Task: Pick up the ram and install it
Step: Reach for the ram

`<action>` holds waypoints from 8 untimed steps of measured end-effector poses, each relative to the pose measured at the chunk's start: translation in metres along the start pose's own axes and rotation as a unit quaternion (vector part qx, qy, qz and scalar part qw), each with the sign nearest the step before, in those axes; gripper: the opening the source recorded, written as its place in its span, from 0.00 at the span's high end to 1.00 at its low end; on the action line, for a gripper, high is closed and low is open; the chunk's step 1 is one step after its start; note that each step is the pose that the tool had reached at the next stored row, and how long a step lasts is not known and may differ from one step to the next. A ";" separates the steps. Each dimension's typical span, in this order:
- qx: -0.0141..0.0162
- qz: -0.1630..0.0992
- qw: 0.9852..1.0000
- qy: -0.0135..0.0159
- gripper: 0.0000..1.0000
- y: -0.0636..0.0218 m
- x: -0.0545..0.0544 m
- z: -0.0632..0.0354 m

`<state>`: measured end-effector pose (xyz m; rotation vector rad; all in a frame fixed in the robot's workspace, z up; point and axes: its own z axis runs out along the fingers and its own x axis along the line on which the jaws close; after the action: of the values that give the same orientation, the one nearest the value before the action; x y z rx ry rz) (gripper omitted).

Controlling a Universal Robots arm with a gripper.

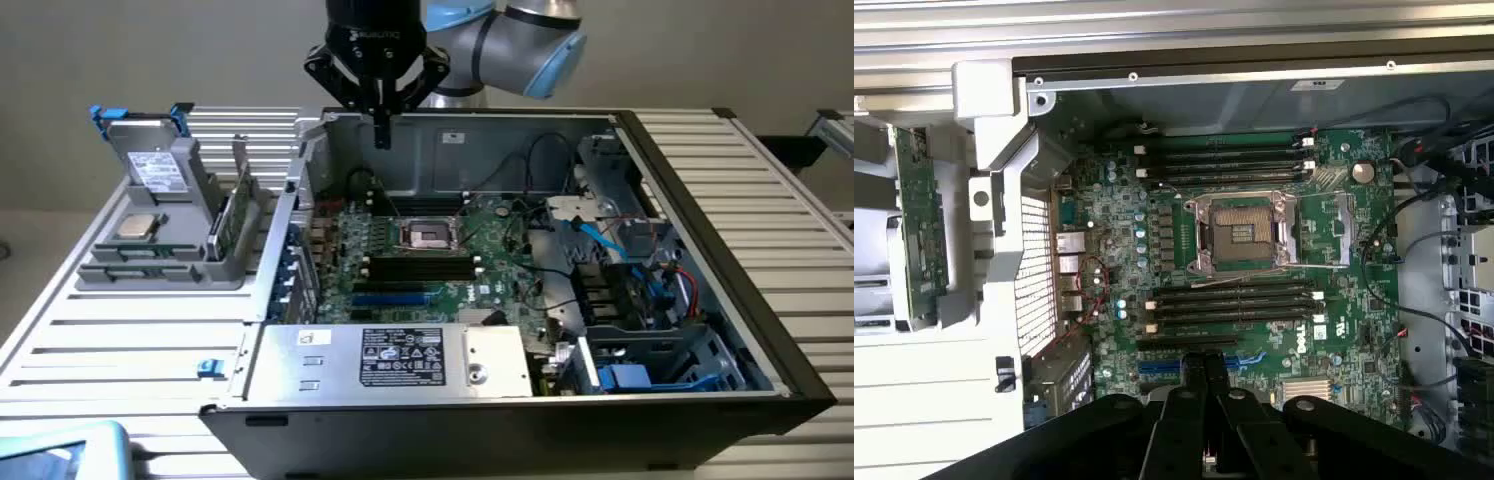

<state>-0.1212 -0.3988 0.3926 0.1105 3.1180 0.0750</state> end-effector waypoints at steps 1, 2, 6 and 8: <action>0.000 0.000 1.000 0.000 0.89 0.0000 0.000 0.0000; 0.000 0.000 1.000 0.000 0.89 0.0000 0.000 0.0000; 0.000 0.000 1.000 0.000 0.89 0.0000 0.000 0.0000; 0.000 0.000 1.000 0.000 0.89 0.0000 0.000 0.0000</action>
<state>-0.1212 -0.3988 0.3926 0.1104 3.1180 0.0749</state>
